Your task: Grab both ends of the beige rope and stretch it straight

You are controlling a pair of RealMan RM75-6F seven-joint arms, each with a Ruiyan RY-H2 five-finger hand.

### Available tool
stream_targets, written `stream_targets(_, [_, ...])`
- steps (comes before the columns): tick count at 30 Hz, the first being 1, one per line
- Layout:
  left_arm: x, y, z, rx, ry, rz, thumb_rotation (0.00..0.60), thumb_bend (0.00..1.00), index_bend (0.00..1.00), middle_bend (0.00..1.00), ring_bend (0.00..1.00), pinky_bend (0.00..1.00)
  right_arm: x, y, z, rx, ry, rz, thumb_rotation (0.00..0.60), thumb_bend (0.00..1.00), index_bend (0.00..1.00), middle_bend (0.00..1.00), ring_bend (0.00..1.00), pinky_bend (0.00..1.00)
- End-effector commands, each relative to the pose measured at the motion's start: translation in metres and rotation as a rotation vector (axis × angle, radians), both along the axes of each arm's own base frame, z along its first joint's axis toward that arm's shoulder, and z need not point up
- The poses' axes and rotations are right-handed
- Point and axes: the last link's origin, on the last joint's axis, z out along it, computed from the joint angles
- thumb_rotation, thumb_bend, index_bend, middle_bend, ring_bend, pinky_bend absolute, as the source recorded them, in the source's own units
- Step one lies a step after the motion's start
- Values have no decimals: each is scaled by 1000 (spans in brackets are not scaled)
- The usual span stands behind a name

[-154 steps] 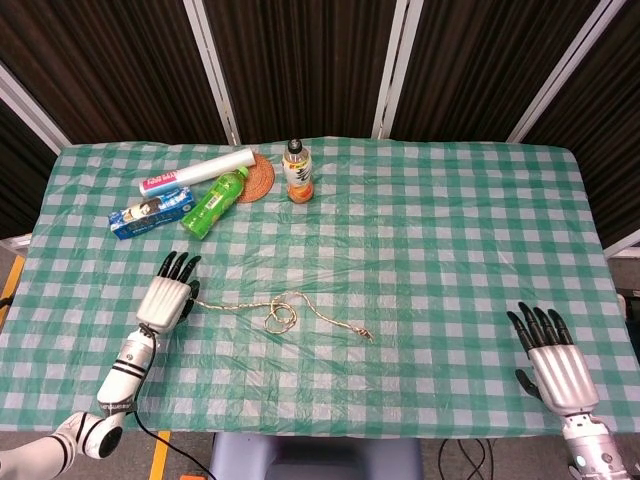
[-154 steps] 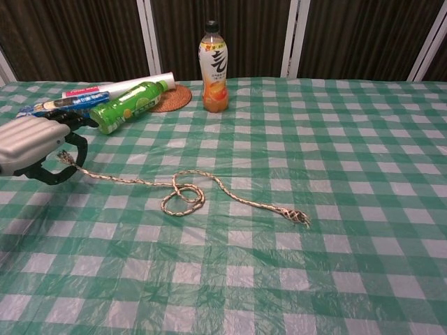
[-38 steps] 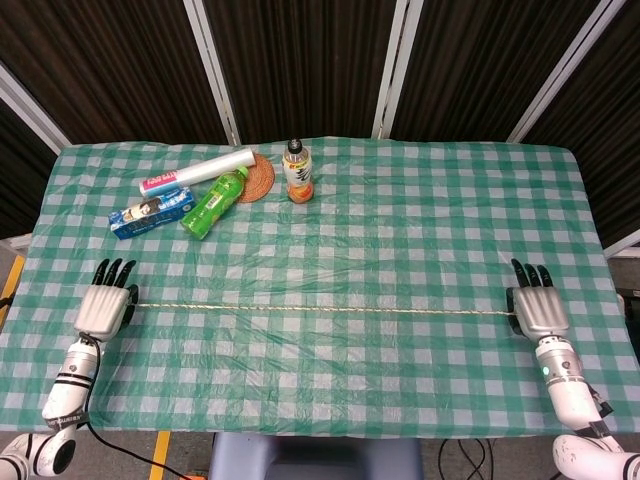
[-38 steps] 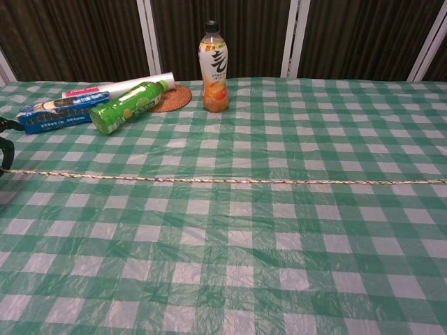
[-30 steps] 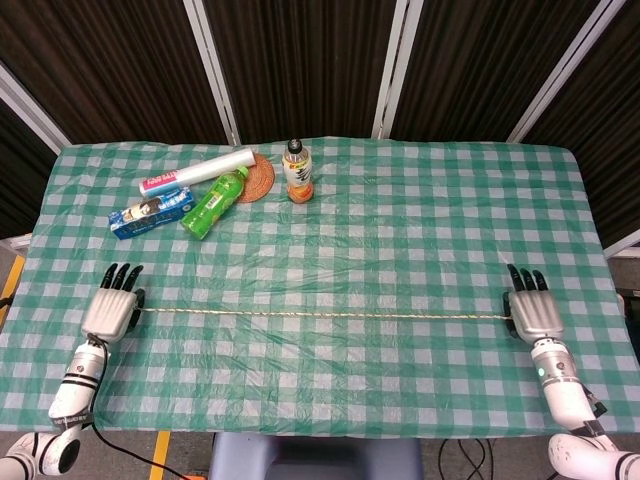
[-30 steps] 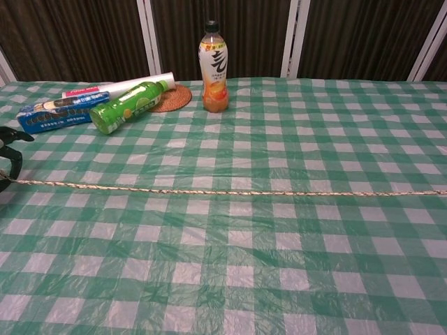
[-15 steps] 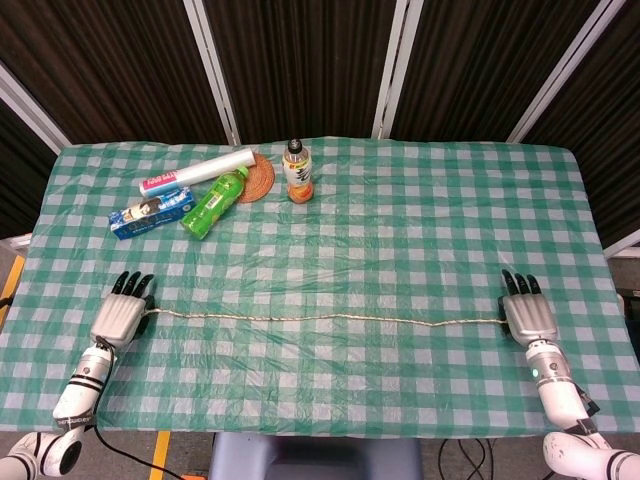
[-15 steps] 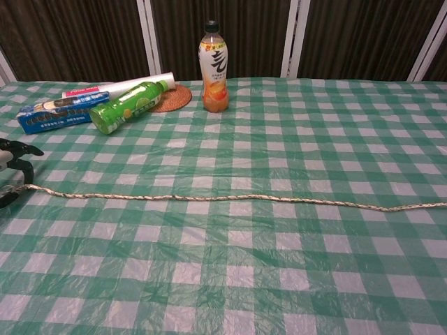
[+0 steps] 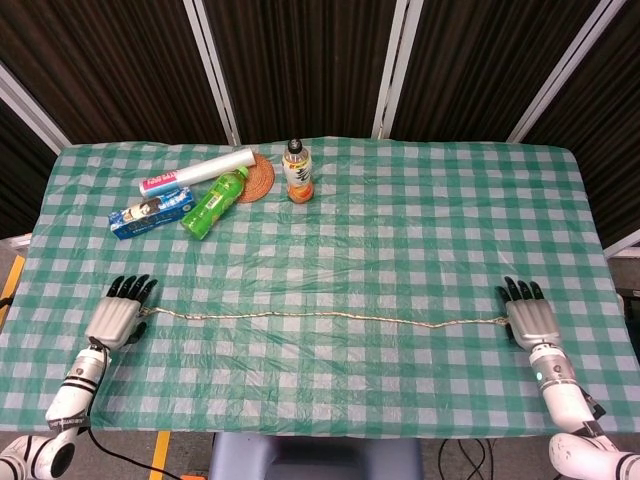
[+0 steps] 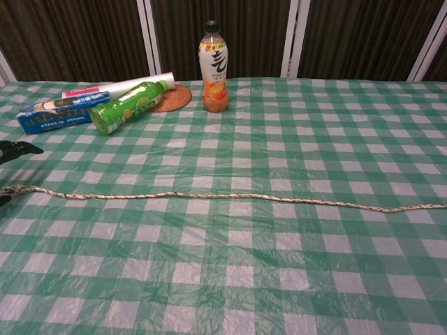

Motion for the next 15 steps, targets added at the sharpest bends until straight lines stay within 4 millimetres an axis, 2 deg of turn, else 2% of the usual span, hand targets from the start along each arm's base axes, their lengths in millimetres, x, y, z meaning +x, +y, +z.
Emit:
stream_targets(1, [7,-9,16,39,-99,-23,600,414,0,0,0,29,6,7,15,-43,-30,12,600,550,119,0,0,0])
stream_targets(7, [19,-37,50,121,-239,-112,600,407,0,0,0,32,22,32,48,-163,-88,96,600,529,11,0,0,0])
stream_targets(11, [20,-45,55,139,-251,-126,600,402,0,0,0,32,24,42,54,-179,-100,111,600,511,0,0,0,0])
stream_targets(13, [18,-62,64,162,-256,-135,600,401,0,0,0,31,28,59,64,-193,-127,115,600,484,0,0,0,0])
stream_targets(15, [15,-98,78,192,-263,-138,600,404,0,0,0,30,34,93,79,-245,-147,149,600,461,0,0,0,0])
